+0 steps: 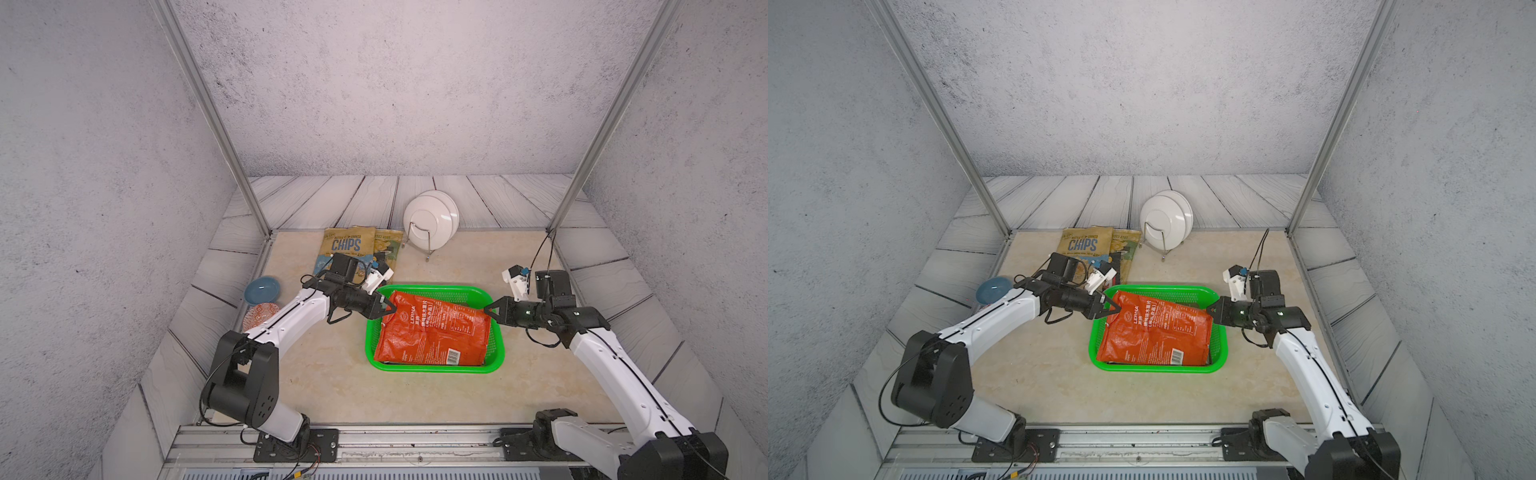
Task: Put the potato chips into the basket
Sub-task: Place the potato chip in the basket.
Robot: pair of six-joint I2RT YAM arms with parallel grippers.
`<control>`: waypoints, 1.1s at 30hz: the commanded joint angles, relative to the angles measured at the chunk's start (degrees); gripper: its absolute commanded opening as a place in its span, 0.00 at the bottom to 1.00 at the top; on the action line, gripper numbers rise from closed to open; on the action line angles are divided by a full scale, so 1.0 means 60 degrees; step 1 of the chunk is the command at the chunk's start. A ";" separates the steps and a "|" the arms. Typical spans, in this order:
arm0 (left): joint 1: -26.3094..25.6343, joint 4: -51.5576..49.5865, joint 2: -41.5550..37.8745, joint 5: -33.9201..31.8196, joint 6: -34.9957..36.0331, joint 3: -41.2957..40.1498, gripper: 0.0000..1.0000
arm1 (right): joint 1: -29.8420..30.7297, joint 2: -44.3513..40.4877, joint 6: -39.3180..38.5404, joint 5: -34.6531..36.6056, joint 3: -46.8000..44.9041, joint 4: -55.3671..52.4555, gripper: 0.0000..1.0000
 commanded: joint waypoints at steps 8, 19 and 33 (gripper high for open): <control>0.0180 -0.0288 0.0146 -0.1426 0.0426 0.0004 0.13 | -0.0135 0.1054 -0.0100 0.0864 0.0432 0.0442 0.00; 0.0209 -0.1009 -0.0311 -0.2058 0.1103 0.0158 0.45 | -0.0135 0.2019 -0.0201 0.0762 0.1189 0.0456 0.37; 0.0624 -0.1589 -0.2212 -0.4777 0.1647 0.0688 0.99 | -0.0023 0.1196 0.0331 -0.0056 0.1163 0.0668 0.50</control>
